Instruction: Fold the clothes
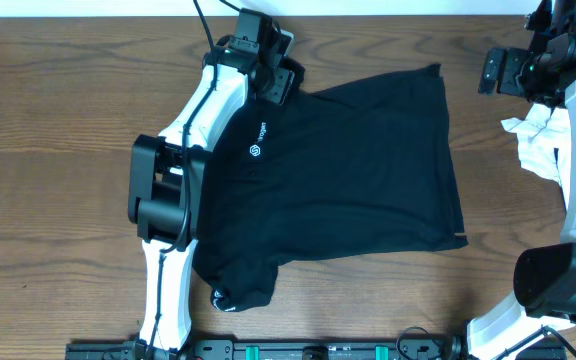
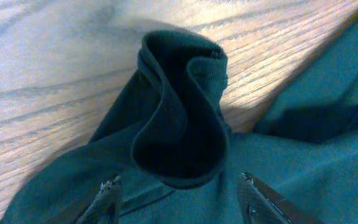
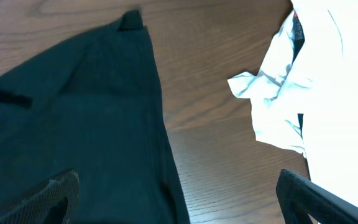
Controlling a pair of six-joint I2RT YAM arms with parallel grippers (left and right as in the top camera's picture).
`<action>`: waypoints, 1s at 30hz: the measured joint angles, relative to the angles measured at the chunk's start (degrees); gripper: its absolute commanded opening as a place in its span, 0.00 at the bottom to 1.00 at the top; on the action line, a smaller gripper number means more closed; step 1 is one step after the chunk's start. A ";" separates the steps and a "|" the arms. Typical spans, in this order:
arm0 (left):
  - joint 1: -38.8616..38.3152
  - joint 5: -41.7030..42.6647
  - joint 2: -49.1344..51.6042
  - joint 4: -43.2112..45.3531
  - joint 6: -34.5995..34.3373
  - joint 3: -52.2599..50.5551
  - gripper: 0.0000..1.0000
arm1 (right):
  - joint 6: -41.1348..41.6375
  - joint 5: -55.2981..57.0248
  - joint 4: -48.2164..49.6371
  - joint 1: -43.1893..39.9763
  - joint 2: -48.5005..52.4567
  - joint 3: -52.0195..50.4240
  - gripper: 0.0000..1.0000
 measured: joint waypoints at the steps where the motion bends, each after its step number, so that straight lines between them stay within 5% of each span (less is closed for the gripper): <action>1: 0.00 0.00 0.28 0.07 0.13 0.00 0.61 | -0.02 -0.02 0.00 0.00 0.00 0.00 0.99; 18: 0.00 0.00 1.33 2.69 0.72 -0.81 0.56 | 0.00 -0.02 0.00 0.00 0.00 0.00 0.99; 24: 0.00 -0.02 2.91 4.70 0.13 -0.83 0.41 | 0.00 -0.02 0.00 0.00 0.00 0.00 0.99; 30: 0.07 0.00 2.97 5.03 -0.39 -0.85 0.37 | 0.00 -0.02 0.00 0.00 0.00 0.00 0.99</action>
